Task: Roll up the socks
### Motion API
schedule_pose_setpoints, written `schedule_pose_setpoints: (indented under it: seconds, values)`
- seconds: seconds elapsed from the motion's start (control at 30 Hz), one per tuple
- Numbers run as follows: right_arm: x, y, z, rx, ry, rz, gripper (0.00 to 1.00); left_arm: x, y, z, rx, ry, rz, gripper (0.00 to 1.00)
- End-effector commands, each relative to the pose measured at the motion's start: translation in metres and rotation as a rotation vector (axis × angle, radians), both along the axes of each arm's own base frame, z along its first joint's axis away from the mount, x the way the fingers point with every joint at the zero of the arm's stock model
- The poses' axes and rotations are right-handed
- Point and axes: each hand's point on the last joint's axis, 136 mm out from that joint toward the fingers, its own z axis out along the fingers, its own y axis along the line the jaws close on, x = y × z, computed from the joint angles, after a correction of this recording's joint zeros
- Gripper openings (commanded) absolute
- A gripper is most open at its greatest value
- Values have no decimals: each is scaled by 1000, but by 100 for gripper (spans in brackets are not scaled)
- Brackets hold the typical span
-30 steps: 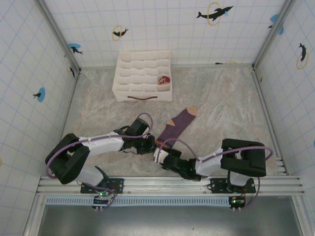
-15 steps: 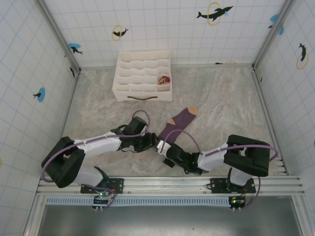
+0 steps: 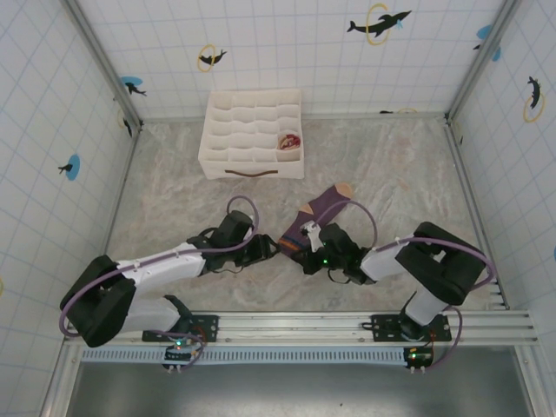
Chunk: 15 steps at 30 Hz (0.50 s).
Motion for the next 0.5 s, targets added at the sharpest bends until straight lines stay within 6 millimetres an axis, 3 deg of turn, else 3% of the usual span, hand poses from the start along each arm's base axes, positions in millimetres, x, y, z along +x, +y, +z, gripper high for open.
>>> schedule_pose_setpoints:
  seconds: [0.0, 0.23, 0.47]
  values:
    - [-13, -1, -7, 93, 257, -23, 0, 3, -4, -1, -27, -43, -2, 60]
    - [-4, -13, -26, 126, 519, -170, 0, 3, -9, -7, -43, -87, -19, 51]
    - [-5, -28, -49, 102, 710, -303, 0, 7, -17, -17, -19, -103, -17, 48]
